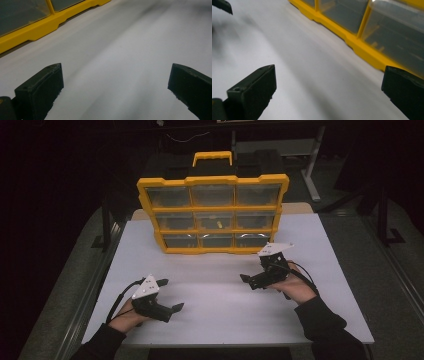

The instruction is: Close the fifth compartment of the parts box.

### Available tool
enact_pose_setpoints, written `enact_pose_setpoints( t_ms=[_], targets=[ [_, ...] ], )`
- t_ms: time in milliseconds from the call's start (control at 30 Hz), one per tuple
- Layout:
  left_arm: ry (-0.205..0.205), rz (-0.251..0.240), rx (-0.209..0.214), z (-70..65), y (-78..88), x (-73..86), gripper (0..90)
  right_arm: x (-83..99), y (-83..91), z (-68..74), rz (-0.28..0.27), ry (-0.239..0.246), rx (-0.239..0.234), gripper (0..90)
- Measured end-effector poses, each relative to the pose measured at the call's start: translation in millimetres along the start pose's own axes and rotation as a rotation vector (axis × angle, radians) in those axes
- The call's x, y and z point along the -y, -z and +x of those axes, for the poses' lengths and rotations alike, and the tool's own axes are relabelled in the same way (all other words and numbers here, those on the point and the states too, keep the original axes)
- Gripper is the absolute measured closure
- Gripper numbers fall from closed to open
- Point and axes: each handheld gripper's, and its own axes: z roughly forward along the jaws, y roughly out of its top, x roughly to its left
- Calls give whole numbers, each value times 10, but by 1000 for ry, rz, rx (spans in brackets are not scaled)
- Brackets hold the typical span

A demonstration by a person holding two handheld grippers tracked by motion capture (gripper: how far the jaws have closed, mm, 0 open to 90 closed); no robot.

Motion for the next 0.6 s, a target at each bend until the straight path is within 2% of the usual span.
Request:
enact_pose_setpoints(
  t_ms=[133, 233, 600],
  targets=[
    [-2, -2, -1, 0, 0, -1, 0, 157, 73, 2, -17, -14, 6, 0],
    [-4, -3, -1, -3, 1, -3, 0, 264, 116, -10, -18, -13, 0, 0],
    [-4, -8, -6, 11, 13, -1, 0, 600, 284, -51, -28, -58, 18, 0]
  ],
)
